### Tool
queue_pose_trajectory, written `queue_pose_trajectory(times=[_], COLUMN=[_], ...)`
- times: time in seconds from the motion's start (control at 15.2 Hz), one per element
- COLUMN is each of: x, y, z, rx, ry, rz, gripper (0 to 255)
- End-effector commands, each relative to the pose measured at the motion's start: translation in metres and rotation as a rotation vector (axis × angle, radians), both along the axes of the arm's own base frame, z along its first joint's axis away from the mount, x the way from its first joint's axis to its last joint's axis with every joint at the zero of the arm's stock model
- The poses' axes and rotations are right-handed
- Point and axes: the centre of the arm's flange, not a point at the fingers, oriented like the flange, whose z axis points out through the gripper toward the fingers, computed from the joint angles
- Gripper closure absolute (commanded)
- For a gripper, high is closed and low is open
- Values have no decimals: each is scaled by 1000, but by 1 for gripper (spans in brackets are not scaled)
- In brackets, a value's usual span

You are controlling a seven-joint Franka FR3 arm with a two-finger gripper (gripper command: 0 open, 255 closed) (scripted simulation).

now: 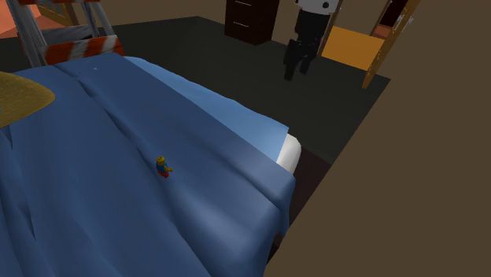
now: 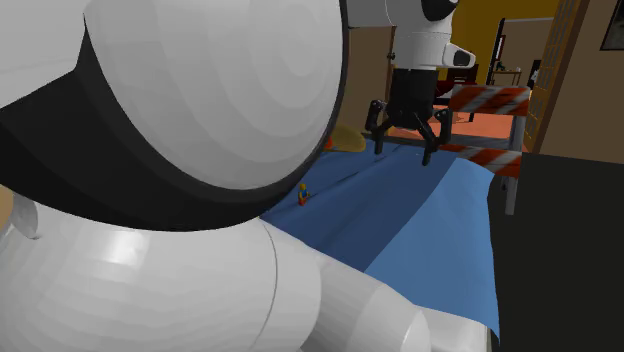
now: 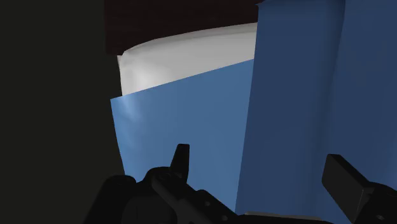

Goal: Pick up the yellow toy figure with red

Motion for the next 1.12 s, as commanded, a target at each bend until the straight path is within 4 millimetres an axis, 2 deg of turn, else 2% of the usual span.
queue_pose_trajectory(times=[0.0,1.06], x=[0,89], y=[0,181], z=[0,-85], rx=[0,-33], ry=[0,45], rz=[0,88], gripper=[0,0])
